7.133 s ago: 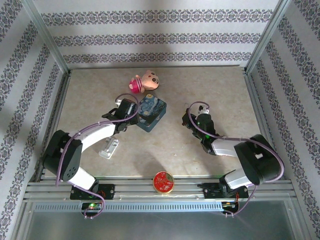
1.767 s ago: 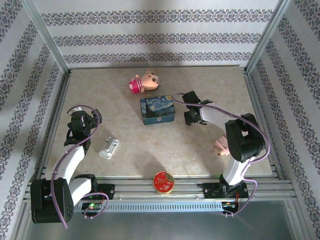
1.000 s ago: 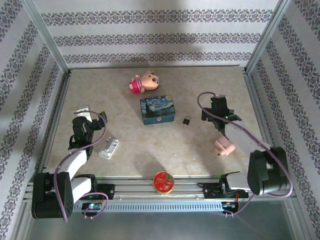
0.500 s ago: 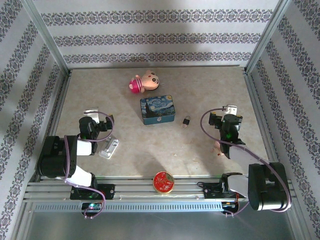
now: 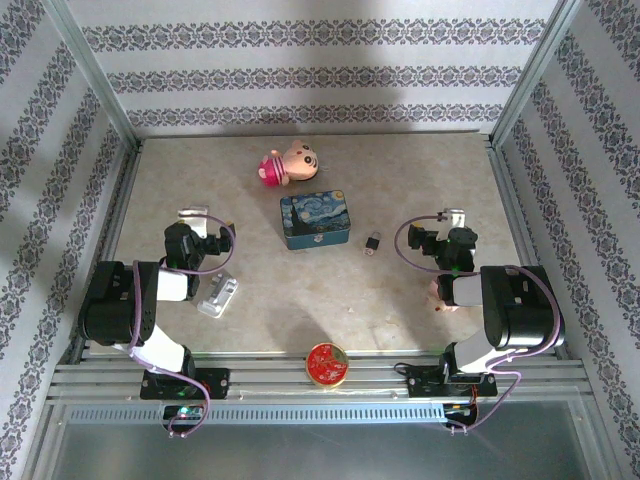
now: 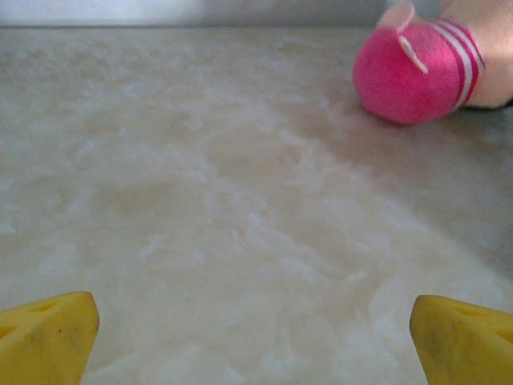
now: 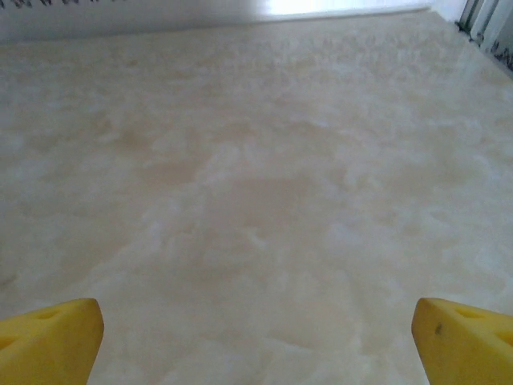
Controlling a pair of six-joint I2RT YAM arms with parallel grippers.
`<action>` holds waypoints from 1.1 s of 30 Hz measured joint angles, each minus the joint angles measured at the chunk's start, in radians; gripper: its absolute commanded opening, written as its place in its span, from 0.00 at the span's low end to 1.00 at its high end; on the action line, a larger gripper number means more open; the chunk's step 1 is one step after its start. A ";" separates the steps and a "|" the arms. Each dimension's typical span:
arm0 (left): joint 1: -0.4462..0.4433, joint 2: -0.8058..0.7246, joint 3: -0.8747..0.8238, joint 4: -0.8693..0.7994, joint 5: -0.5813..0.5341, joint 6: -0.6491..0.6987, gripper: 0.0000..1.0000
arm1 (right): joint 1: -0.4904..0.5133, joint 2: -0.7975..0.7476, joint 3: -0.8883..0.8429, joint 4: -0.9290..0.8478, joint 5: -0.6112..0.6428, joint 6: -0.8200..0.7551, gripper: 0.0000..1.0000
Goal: Unlock the padlock with the key
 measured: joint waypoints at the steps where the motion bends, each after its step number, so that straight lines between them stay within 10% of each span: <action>1: 0.000 0.003 -0.003 0.000 0.003 0.001 0.99 | 0.007 0.000 0.002 0.004 0.003 0.000 0.98; 33: 0.001 0.005 -0.071 0.157 -0.050 -0.003 0.99 | 0.039 0.000 0.035 0.003 0.050 -0.019 0.98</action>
